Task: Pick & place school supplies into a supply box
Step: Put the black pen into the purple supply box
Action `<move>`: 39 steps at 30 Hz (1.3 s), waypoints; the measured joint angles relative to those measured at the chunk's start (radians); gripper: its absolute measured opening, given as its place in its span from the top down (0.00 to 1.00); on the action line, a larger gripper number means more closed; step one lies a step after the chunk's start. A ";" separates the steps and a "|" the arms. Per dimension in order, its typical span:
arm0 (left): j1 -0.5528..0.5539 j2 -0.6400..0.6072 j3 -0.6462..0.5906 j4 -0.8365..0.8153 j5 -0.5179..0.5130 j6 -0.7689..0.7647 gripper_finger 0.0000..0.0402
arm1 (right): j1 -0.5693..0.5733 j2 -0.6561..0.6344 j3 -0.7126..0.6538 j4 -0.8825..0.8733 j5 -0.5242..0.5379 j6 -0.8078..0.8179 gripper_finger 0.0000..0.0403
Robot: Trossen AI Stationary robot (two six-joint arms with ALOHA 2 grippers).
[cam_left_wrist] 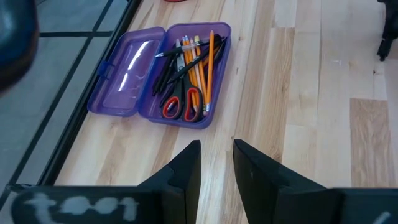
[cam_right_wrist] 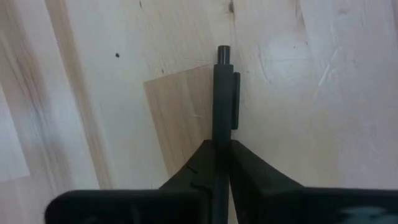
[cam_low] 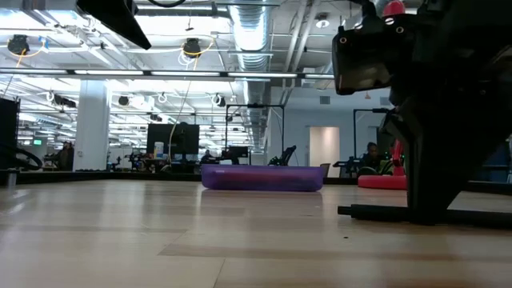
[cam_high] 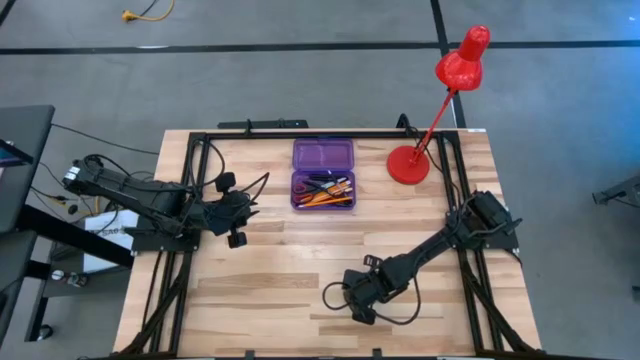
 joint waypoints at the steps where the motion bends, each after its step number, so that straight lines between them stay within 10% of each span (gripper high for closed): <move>1: 0.000 0.000 0.000 0.000 0.000 -0.001 0.79 | -0.002 0.000 0.000 -0.001 0.000 -0.001 0.95; 39: 0.000 0.000 0.000 0.000 0.001 -0.005 0.79 | -0.276 -0.284 -0.005 -0.088 0.283 -0.222 0.99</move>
